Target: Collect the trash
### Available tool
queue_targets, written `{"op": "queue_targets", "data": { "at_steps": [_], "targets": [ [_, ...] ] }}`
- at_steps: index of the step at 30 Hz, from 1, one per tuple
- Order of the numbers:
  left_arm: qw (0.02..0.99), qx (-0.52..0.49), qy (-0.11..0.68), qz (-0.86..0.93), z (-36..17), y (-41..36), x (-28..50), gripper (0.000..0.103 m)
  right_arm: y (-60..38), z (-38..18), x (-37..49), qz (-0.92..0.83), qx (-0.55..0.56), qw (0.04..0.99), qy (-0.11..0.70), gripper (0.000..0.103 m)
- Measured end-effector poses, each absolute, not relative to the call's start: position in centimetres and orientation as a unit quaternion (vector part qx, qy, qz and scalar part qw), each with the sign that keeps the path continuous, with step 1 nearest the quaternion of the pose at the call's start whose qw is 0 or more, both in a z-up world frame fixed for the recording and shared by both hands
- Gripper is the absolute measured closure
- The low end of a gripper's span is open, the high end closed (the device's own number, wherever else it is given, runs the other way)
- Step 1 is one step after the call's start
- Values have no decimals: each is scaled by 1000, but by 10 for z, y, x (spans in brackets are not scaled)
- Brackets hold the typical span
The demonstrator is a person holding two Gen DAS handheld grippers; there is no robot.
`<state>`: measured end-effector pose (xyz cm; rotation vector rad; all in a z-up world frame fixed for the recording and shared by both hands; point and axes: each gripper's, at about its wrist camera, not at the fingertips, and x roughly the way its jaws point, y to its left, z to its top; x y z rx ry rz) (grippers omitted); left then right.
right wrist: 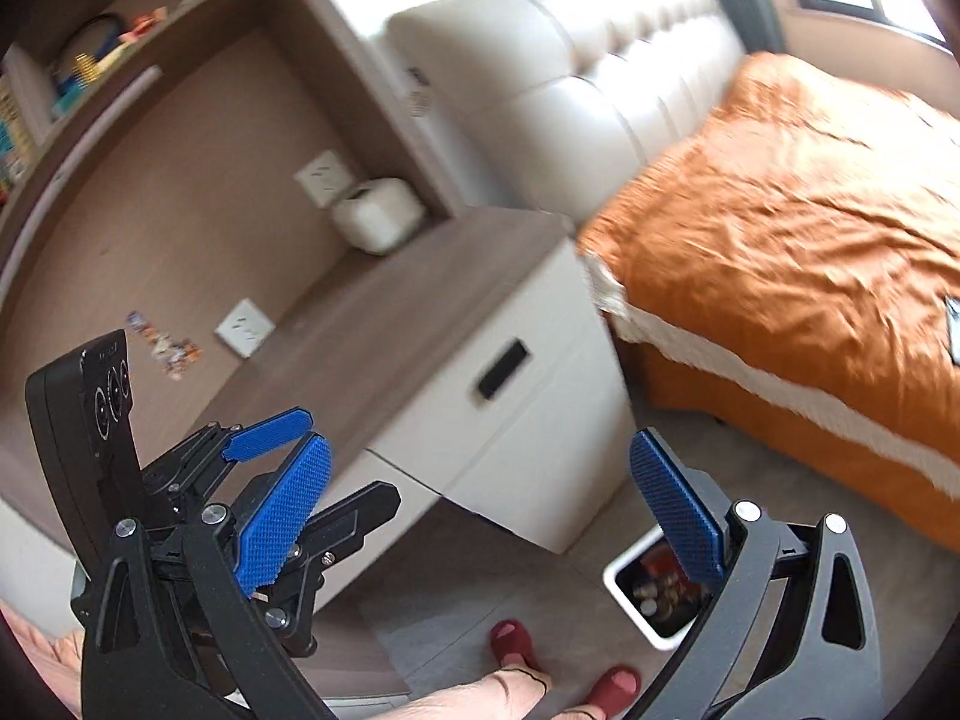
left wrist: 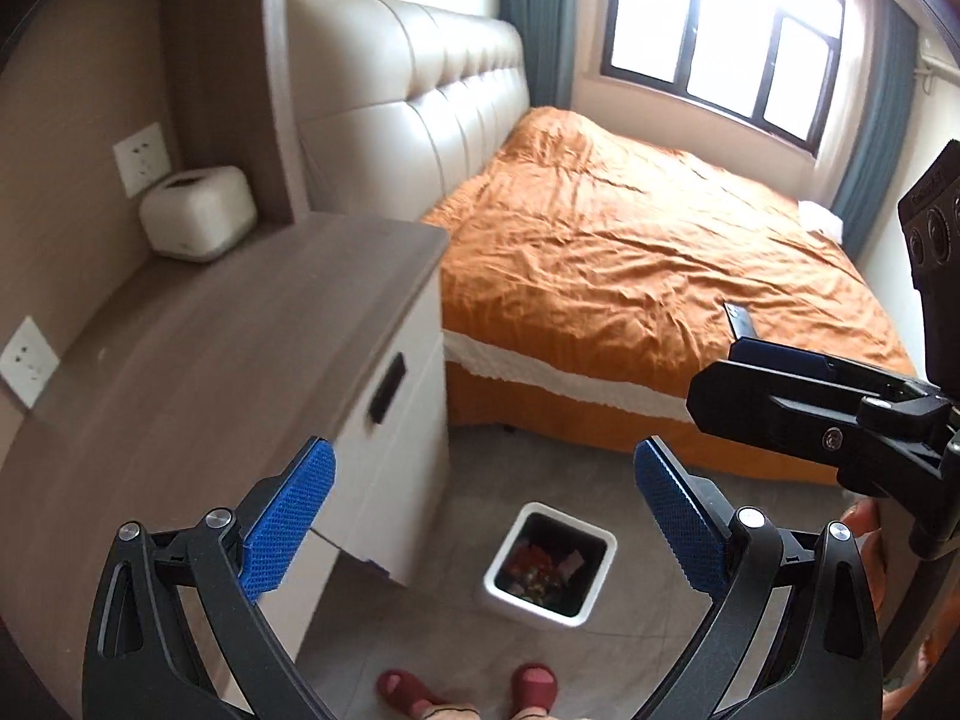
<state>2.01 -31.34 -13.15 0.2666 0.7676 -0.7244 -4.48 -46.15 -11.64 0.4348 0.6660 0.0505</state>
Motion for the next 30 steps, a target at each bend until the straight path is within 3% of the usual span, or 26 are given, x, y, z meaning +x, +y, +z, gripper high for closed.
{"op": "queue_targets", "data": {
  "at_steps": [15,30],
  "targets": [
    [917,59,311,-242,-61,-153,39,5,-301,-36,18,149,120,942,276,3],
    [944,22,266,-192,-25,9,58,5,-153,-15,43,169,65,960,213,3]
  ]
}}
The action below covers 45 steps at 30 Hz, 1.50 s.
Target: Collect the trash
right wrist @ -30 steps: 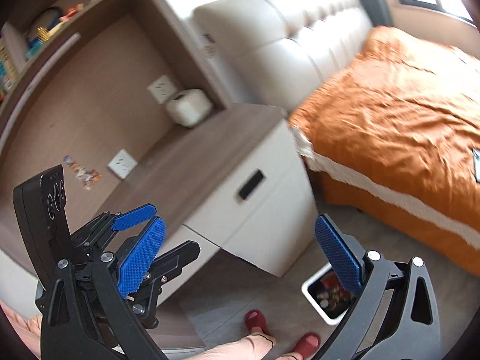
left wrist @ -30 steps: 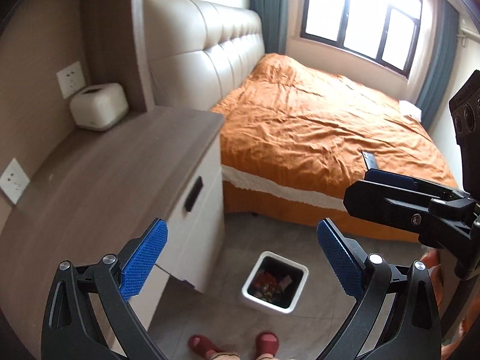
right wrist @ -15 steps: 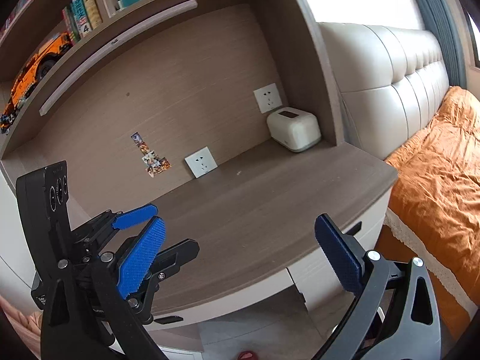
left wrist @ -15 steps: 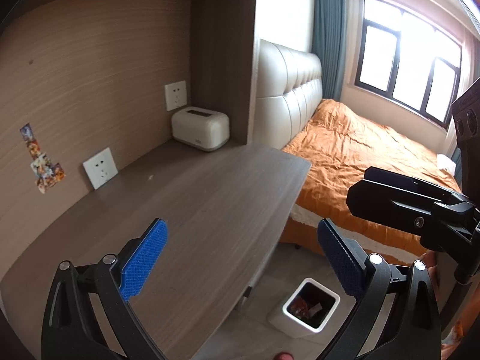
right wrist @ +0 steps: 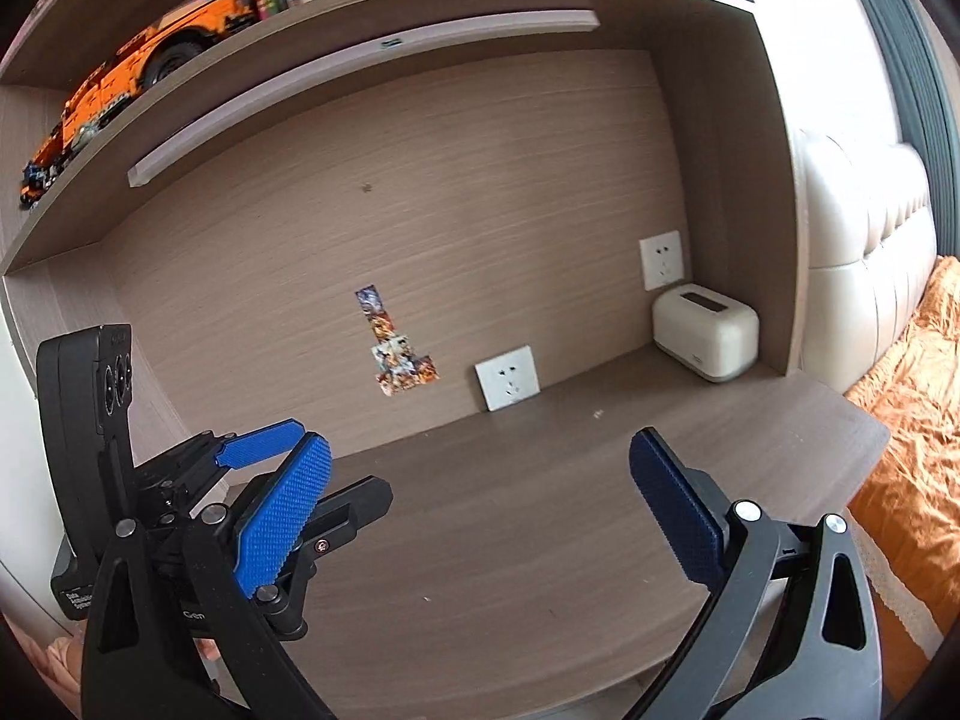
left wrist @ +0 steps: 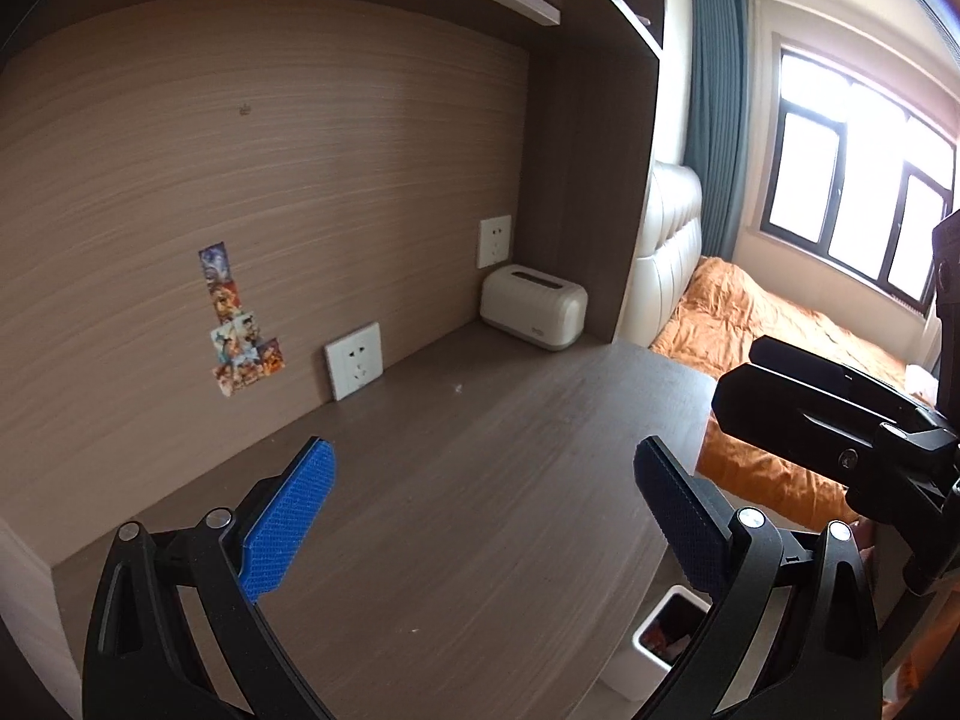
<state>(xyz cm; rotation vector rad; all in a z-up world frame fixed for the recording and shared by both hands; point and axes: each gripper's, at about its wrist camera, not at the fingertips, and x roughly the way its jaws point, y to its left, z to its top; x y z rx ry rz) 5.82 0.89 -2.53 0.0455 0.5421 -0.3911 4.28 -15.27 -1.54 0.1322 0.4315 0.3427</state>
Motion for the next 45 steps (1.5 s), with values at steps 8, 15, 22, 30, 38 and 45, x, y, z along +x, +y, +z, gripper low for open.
{"op": "queue_targets", "data": {
  "at_steps": [8,15,22,30,38,45],
  "targets": [
    [954,6,252,-161,-17,56,59,5,-115,-6,45,149,50,969,189,3],
    [959,21,243,-145,-16,72,58,5,-100,-6,49,141,44,972,181,3],
    [959,20,244,-145,-16,80,61,5,-95,-5,49,141,46,973,178,3],
    [960,19,240,-143,-16,86,63,5,-88,-5,49,137,43,973,179,3],
    [961,18,237,-143,-17,90,66,5,-79,-6,53,130,31,974,182,3],
    [962,18,232,-142,-18,93,71,5,-72,-9,58,121,21,975,184,3]
  ]
}}
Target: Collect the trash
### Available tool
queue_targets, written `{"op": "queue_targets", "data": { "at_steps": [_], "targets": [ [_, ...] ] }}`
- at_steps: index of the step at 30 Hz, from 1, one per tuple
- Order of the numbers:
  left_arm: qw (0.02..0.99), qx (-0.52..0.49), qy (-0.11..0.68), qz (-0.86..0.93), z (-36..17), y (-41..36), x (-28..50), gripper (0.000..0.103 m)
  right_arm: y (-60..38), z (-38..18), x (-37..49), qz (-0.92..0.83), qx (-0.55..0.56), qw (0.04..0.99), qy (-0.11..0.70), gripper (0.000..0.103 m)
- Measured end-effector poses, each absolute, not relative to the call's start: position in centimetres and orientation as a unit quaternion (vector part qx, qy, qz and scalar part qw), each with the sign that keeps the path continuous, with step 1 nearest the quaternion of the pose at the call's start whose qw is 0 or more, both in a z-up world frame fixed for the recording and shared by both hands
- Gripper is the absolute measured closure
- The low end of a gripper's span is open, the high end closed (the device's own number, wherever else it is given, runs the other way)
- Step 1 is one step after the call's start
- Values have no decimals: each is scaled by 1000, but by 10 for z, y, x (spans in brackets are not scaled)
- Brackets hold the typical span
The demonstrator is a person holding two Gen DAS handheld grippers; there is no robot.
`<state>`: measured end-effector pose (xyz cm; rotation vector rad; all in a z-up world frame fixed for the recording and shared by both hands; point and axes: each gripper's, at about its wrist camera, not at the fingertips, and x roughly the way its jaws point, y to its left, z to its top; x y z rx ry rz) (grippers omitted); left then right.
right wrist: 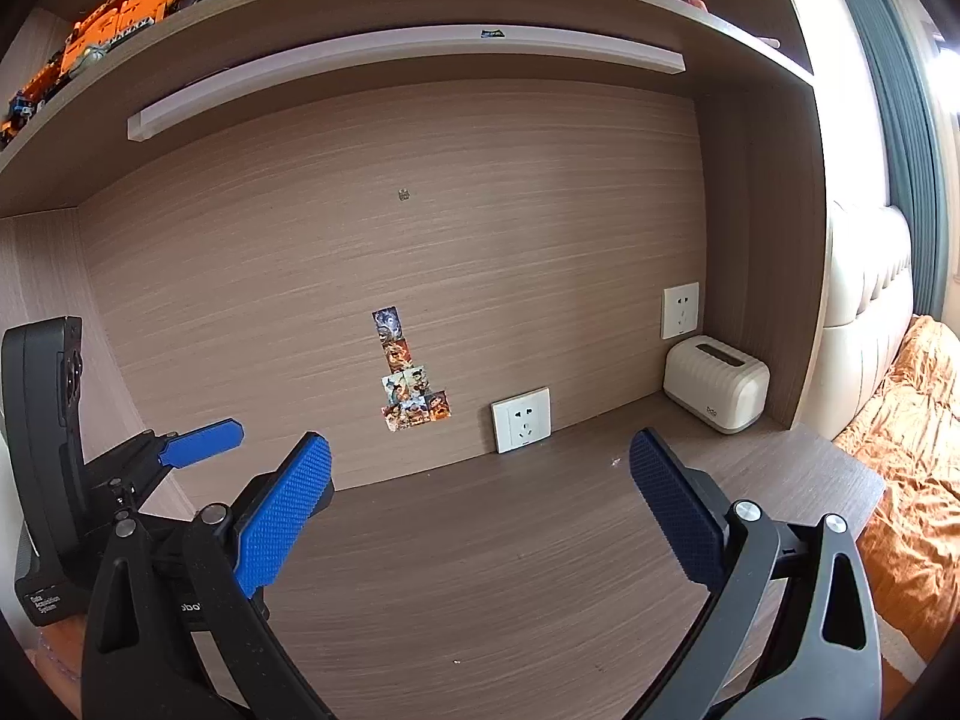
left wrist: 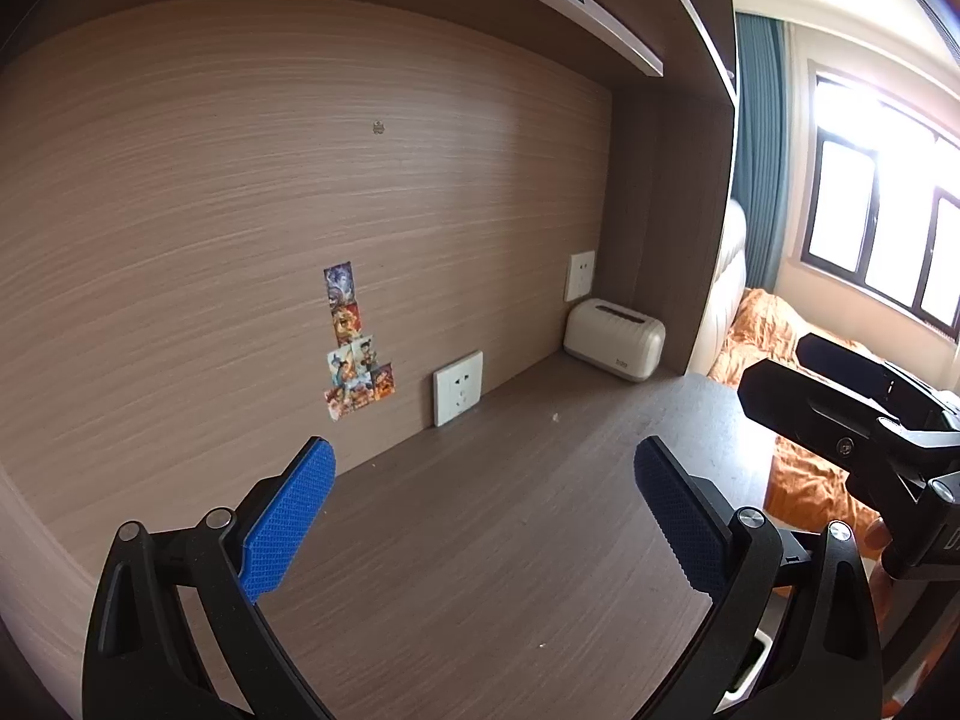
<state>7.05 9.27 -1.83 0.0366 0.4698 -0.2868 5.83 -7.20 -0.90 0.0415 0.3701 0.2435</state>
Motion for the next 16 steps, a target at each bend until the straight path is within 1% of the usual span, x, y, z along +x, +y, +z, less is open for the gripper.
{"op": "queue_targets", "data": {
  "at_steps": [10,16],
  "targets": [
    [961,14,234,-148,-24,95,81,5,-68,-11,70,110,15,976,188,3],
    [965,-2,236,-111,-34,108,96,5,-56,-19,88,98,1,976,193,3]
  ]
}}
